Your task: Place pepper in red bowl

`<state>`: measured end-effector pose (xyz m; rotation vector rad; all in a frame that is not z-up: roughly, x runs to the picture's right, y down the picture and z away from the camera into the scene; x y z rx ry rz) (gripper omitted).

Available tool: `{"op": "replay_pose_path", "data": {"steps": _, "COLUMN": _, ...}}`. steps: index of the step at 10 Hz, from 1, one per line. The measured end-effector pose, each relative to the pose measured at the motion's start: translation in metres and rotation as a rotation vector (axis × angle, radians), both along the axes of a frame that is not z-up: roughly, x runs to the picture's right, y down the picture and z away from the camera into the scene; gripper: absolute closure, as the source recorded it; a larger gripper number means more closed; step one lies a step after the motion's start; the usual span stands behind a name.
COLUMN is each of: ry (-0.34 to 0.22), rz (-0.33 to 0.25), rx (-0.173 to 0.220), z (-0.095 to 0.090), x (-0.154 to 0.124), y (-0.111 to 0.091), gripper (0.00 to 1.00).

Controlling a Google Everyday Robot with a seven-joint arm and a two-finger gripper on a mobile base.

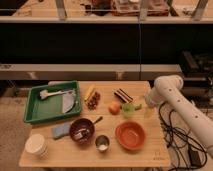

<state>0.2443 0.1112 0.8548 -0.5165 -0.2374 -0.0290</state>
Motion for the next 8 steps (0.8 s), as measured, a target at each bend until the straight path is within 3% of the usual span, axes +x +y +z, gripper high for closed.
{"op": "replay_pose_path", "data": {"steps": 4, "ry": -0.017, "rz": -0.033, "rx": -0.015, "z": 0.022, "x": -0.014, "y": -0.001, "gripper": 0.41}}
{"op": "replay_pose_path", "data": {"steps": 8, "ry": -0.025, "rz": -0.025, "rx": -0.053, "z": 0.052, "x": -0.019, "y": 0.002, "gripper": 0.41}}
